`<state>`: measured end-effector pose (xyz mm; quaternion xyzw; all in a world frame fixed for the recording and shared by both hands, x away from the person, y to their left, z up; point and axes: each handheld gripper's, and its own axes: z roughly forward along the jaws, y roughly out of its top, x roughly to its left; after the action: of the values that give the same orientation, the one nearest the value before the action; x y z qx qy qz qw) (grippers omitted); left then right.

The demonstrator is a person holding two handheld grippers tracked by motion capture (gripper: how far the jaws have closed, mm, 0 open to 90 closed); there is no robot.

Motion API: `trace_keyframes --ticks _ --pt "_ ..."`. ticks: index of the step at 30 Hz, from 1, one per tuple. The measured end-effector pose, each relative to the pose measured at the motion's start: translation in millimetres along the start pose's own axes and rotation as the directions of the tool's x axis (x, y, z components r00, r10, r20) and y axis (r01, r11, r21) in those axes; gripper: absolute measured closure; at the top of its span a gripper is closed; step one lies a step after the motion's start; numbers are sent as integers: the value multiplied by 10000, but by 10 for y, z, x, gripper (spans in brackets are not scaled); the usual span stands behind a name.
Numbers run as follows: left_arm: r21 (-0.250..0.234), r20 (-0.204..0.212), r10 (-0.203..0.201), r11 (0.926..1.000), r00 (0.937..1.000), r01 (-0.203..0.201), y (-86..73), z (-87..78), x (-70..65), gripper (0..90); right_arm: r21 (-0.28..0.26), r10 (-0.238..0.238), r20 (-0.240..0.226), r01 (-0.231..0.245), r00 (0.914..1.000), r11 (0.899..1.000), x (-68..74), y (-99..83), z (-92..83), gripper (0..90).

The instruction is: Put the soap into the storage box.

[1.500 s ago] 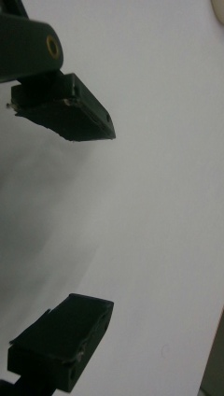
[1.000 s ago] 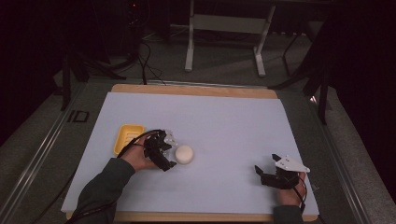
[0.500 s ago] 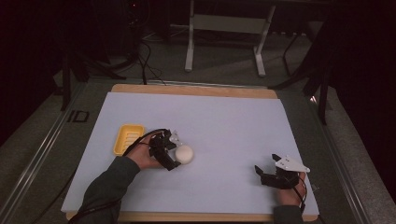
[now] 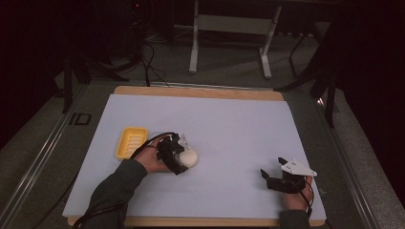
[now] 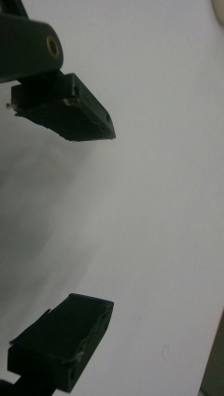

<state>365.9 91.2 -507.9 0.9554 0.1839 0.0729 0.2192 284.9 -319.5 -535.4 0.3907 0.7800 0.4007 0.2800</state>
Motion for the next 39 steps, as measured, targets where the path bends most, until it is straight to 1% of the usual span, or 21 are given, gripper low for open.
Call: trace_keyframes --ticks 1,11,12,18,22,24,27,32,37,39 --pt "3 -4 -44 10000 10000 44 3 9 0 99 -10 -5 -2 5 10000 10000 0 0 0 150" --pt "151 176 -10 9999 9998 7 41 111 4 73 -6 -12 -7 12 10000 10000 0 0 0 150" --pt "229 217 -21 9997 9998 16 54 137 4 73 -6 -11 -7 11 10000 10000 0 0 0 150" --pt "143 242 -64 9999 9997 61 85 158 14 74 -7 -17 -11 17 10000 10000 0 0 0 150" --pt "78 356 -113 9999 9993 110 97 173 29 75 -10 -17 -11 17 10000 10000 0 0 1 150" --pt "78 356 -113 9999 9993 110 97 173 29 79 -7 -21 -16 21 10000 10000 0 0 0 150" --pt "-17 503 -162 9999 9986 163 108 187 38 86 -7 -25 -16 25 10000 10000 0 0 0 150" --pt "-113 549 -224 9997 9982 231 105 170 57 149 1 -29 -14 29 10000 10000 1 0 0 150" --pt "31 538 -154 9999 9984 152 123 168 55 155 -5 -26 -21 26 10000 10000 0 0 0 150" --pt "47 529 -183 9998 9984 181 128 170 52 155 3 -33 -18 33 10000 10000 1 0 1 150"
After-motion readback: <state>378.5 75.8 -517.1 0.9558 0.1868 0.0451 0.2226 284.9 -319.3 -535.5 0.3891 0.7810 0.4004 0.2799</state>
